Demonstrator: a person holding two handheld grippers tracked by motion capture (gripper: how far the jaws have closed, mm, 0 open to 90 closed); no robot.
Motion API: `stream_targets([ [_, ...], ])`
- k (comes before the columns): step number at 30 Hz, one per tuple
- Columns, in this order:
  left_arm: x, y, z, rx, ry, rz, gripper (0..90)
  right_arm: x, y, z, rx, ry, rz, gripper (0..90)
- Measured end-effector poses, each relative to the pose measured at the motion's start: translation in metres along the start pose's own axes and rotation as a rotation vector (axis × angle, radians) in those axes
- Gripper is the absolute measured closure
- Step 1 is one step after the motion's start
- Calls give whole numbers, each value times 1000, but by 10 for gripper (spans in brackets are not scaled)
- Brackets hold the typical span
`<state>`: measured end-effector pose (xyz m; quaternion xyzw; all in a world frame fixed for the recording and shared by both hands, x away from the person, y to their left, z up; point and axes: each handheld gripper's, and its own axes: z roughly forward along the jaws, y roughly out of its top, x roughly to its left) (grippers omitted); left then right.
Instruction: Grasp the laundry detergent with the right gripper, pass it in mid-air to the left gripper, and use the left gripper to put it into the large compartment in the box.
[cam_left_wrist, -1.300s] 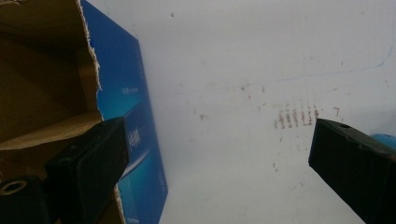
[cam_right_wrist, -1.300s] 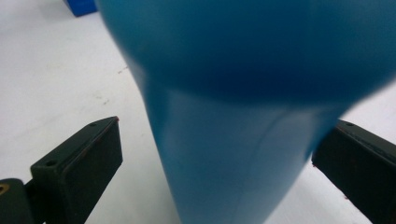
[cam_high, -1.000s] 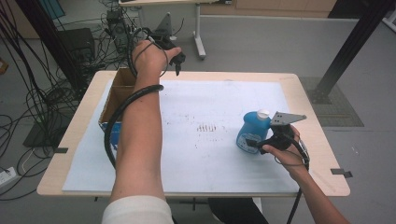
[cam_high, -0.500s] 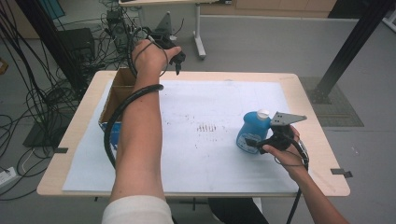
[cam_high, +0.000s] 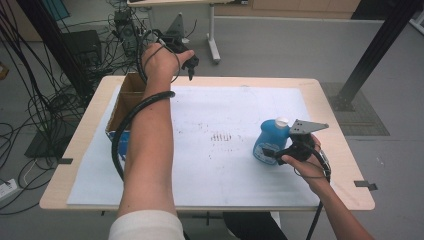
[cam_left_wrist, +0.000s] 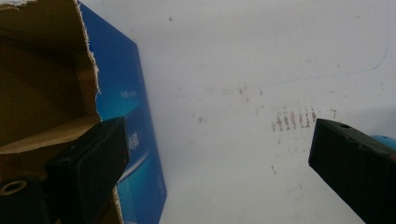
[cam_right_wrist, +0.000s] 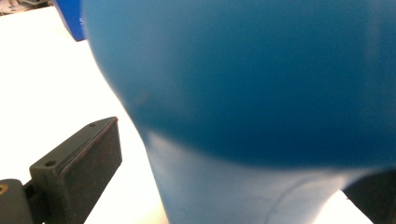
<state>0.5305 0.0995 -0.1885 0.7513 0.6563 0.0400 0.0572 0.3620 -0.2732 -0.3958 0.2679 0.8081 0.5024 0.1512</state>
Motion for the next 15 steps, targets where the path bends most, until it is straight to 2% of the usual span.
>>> stream_targets([
  [15,0,0,-1,-1,-1,3,57,3,-1,1,6,-3,-18,10],
])
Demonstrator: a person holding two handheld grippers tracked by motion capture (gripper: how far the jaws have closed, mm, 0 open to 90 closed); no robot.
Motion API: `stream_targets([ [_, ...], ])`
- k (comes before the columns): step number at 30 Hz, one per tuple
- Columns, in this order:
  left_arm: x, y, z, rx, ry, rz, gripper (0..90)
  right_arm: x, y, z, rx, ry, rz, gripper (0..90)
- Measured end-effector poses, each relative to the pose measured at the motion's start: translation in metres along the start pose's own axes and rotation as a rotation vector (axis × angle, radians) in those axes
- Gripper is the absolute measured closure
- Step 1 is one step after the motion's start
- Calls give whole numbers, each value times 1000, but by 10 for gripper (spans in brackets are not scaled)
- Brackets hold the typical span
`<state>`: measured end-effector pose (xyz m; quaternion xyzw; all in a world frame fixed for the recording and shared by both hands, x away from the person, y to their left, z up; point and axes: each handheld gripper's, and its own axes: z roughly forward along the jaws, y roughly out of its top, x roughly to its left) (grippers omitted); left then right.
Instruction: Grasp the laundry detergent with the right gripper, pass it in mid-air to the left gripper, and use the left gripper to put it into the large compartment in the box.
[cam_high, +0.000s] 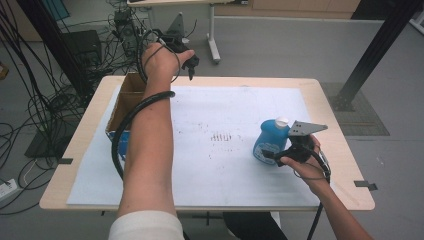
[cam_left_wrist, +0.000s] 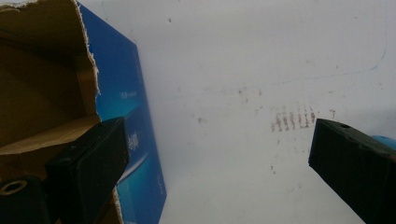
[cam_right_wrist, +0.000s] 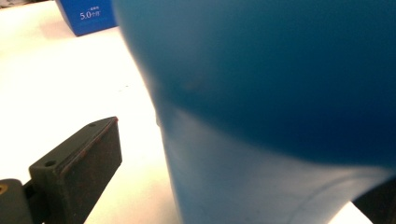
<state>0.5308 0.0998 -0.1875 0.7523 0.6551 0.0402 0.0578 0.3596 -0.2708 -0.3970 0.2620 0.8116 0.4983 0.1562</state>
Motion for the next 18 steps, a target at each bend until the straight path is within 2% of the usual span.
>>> stream_targets([
  [18,-4,3,-2,-11,-9,8,56,-2,-1,-2,0,-14,-6,11],
])
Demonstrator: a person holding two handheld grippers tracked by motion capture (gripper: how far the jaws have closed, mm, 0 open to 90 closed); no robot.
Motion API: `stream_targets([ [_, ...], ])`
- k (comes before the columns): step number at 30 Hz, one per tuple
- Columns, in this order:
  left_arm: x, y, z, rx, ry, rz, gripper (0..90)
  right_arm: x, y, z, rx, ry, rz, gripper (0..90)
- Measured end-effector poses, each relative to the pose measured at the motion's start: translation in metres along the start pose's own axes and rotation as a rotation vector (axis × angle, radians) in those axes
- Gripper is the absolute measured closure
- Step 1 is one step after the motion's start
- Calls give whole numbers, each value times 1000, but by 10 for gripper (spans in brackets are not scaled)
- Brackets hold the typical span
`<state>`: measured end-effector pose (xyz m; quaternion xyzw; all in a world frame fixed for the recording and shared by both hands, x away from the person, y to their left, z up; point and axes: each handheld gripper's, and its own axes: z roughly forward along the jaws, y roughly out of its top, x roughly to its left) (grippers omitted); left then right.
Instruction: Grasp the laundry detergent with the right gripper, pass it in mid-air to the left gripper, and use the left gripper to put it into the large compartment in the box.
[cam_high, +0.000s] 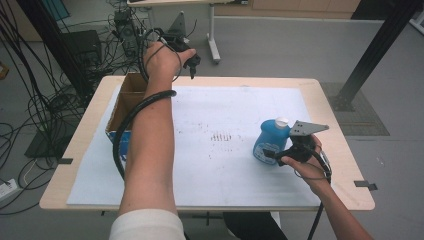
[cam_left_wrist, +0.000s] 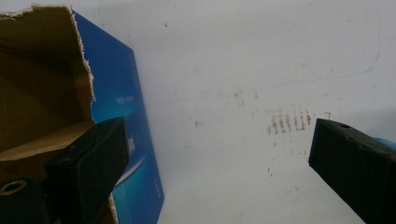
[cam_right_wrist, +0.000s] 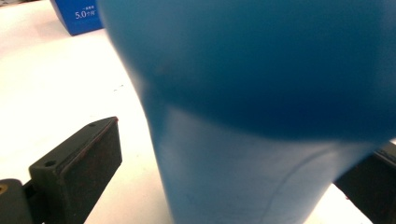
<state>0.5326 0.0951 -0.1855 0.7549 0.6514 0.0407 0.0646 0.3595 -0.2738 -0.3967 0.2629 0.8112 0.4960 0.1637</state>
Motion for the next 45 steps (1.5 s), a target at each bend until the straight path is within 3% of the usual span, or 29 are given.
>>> stream_targets([
  [45,3,0,0,-8,8,-5,55,1,2,3,3,7,-14,12],
])
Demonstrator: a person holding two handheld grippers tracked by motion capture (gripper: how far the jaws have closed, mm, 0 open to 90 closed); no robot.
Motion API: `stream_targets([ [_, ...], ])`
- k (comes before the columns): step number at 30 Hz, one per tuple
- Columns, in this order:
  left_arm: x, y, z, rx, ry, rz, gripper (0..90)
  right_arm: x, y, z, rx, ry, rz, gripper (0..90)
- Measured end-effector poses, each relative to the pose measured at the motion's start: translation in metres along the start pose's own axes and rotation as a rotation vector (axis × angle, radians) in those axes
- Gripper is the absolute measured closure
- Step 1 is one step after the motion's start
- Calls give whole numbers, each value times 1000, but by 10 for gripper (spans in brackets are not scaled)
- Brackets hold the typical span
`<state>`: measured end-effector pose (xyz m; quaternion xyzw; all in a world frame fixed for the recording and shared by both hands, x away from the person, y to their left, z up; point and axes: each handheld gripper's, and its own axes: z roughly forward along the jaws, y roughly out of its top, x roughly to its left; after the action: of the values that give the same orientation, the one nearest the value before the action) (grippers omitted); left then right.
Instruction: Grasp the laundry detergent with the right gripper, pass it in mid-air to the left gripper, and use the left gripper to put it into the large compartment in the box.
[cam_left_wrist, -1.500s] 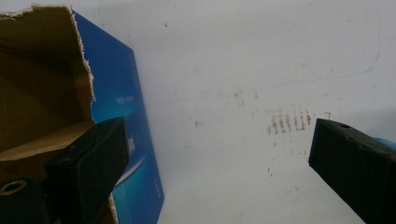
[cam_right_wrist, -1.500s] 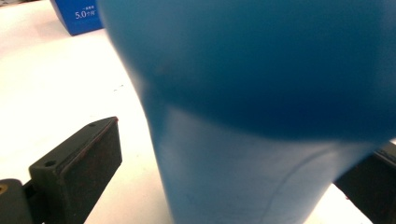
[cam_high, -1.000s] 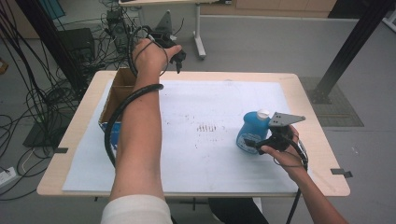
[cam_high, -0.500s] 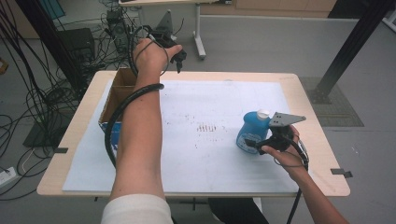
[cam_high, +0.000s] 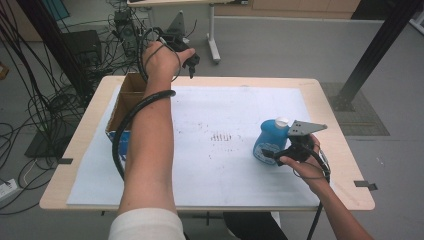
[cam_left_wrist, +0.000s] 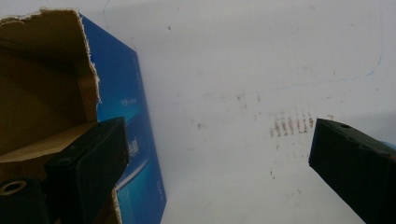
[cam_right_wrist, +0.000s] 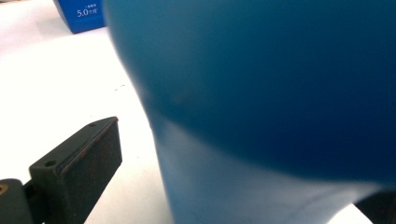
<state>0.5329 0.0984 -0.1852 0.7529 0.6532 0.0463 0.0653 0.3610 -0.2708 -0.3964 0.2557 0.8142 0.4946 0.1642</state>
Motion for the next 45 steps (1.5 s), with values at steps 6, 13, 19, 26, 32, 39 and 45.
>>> stream_targets([
  [6,-1,0,-1,-2,-1,3,55,1,-1,1,4,0,7,11],
  [13,0,0,-2,0,1,1,56,1,1,1,0,1,6,12],
  [19,2,1,-3,-3,3,-2,55,0,1,1,0,2,3,13],
  [26,0,1,-1,0,5,3,56,-1,0,1,2,0,5,24],
  [32,-1,1,-1,-2,1,5,56,-2,-1,1,-1,-8,12,77],
  [39,-2,1,-2,-7,0,10,57,-2,-4,2,2,3,14,189],
  [45,-2,0,-3,-11,3,13,58,-2,-5,5,13,36,-8,343],
])
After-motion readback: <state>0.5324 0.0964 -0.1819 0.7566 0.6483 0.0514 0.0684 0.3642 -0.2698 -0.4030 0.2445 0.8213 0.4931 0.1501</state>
